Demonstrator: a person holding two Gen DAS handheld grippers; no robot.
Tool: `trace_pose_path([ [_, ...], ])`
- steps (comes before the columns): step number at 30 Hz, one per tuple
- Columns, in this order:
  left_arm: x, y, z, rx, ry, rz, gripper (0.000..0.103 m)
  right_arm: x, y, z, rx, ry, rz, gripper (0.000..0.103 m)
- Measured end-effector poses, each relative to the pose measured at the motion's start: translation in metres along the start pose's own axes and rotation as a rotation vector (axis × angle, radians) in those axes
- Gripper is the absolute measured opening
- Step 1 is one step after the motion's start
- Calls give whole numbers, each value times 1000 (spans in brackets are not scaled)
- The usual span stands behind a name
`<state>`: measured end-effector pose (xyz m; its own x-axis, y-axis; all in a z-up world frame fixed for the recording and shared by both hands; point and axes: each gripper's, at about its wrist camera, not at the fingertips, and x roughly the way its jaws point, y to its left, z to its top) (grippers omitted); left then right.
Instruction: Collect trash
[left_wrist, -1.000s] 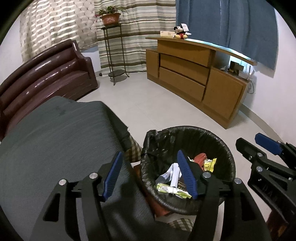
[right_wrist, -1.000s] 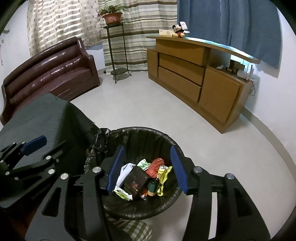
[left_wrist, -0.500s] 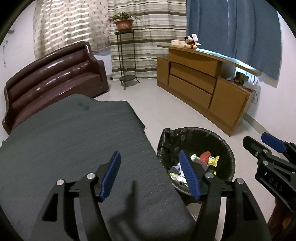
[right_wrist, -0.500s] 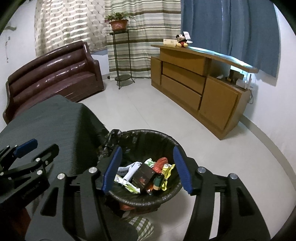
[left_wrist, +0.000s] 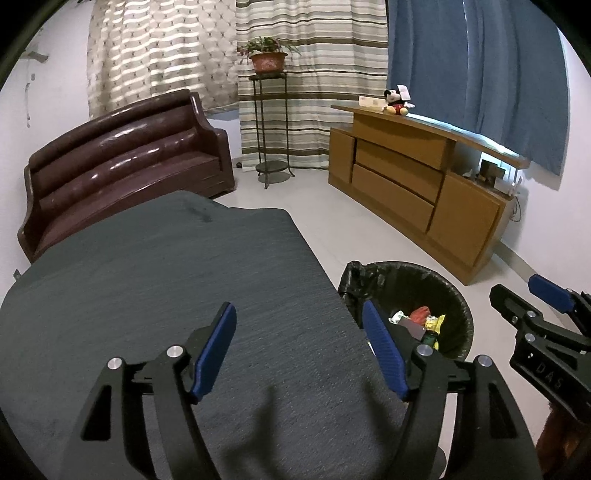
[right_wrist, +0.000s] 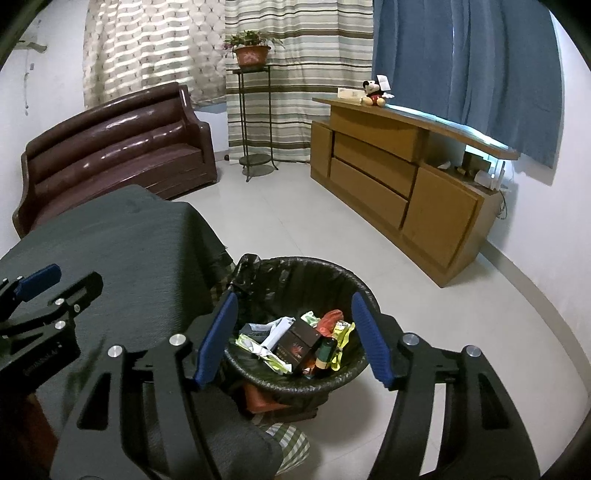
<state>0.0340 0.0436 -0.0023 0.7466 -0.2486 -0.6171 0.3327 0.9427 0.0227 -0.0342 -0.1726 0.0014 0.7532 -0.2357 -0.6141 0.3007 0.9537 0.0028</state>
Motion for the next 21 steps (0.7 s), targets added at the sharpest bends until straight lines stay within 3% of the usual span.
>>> trace_pose_path([
  [21,-4,5,-1,-7,-4,-5,69,-1,3,0,-3,-4,0,63],
])
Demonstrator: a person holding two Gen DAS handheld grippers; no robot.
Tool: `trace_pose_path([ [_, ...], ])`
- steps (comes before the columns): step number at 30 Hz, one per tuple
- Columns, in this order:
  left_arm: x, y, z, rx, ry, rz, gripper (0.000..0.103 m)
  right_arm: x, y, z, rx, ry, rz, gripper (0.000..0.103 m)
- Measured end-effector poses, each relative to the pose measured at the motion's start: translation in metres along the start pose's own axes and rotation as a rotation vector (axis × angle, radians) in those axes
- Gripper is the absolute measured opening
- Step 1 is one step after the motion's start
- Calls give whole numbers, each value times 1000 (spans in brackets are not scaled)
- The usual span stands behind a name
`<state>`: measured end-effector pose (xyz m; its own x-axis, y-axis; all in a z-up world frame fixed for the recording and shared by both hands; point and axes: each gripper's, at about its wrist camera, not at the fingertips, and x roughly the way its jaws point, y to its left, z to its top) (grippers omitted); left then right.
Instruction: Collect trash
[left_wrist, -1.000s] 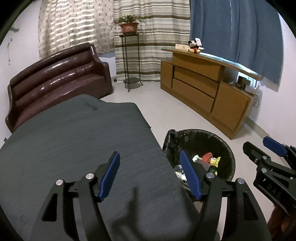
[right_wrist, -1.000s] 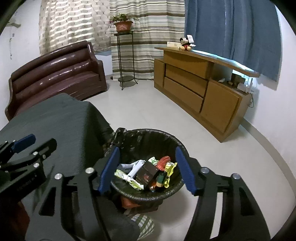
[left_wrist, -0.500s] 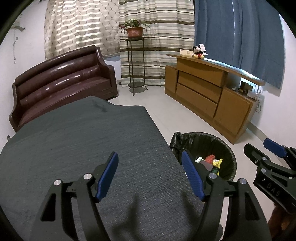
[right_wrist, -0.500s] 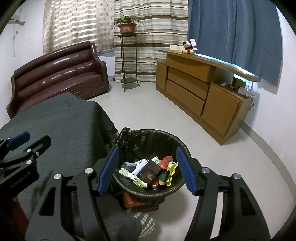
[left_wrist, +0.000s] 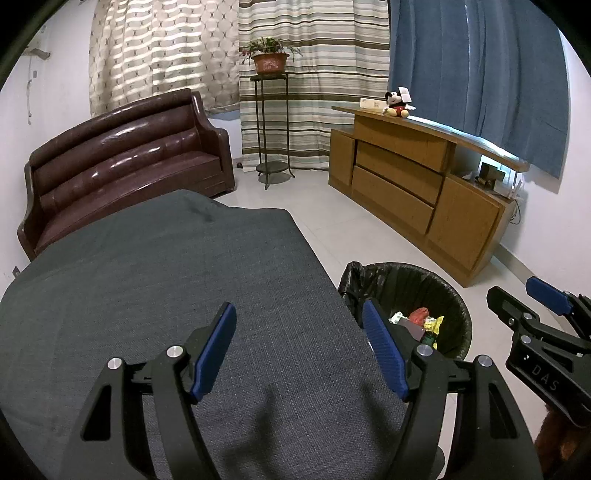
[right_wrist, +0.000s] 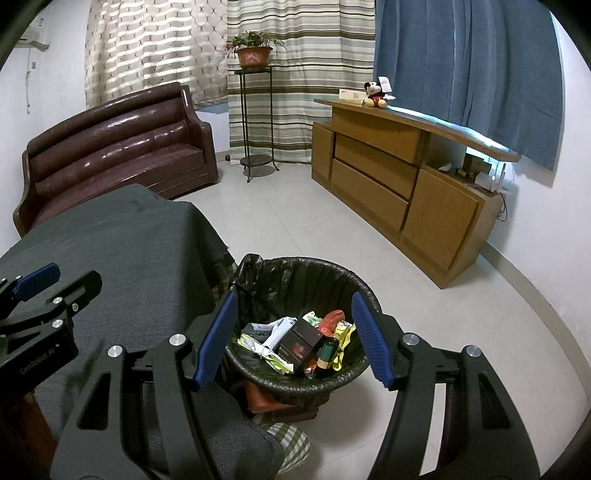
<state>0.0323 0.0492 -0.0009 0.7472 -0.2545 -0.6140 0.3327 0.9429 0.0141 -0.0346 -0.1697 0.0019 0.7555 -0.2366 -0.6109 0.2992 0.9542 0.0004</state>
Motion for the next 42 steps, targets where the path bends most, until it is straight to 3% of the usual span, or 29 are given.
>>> trace_pose_path([
  [42,1,-10,5,10,-1,12,73,0,-2,2,-1,1,1,63],
])
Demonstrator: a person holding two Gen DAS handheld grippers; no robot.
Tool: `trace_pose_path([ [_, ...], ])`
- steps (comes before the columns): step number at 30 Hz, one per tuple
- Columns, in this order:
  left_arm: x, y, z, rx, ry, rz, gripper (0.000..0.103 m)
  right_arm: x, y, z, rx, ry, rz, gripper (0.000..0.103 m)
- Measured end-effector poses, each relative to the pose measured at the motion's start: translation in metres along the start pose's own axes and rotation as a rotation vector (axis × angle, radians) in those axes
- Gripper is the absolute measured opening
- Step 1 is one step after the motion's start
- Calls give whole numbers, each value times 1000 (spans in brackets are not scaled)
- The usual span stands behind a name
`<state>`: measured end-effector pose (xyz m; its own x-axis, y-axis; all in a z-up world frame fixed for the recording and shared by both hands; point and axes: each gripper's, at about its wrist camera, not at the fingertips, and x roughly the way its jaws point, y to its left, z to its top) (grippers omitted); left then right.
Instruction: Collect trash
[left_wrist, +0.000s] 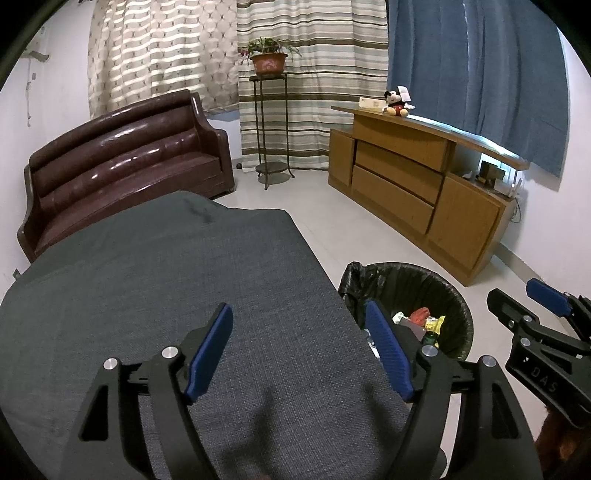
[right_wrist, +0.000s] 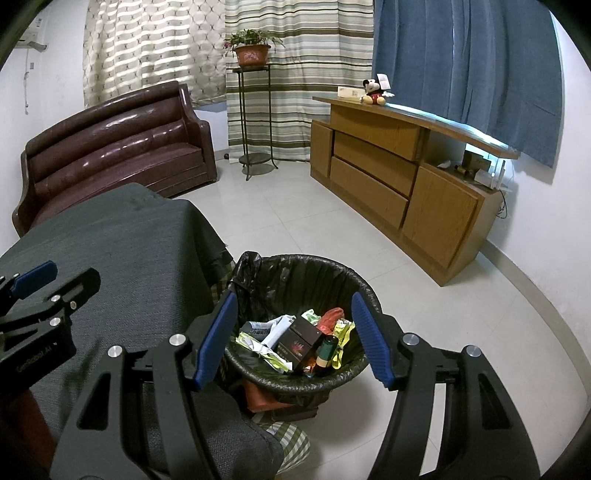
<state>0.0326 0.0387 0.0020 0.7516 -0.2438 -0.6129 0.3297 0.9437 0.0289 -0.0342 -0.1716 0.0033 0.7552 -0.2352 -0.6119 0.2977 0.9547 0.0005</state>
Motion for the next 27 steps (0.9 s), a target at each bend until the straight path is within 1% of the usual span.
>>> trace_pose_path([
  [4,2,-6,0,3,-8,7,75,0,0,0,1,0,0,63],
  [8,3,-7,-1,3,-5,-12,77,0,0,1,1,2,0,63],
  [12,4,-9,-1,2,-12,18,84,0,0,1,1,1,0,63],
  [15,5,-10,-1,3,-19,37,85,0,0,1,2,2,0,63],
  [19,3,-10,-3,8,-32,33,85,-1,0,1,1,3,1,63],
  [22,5,-7,-3,-12,-20,34,85,-1,0,2,1,1,1,63],
  [27,12,1,-3,-37,25,33,85,-1,1,2,-1,4,2,63],
])
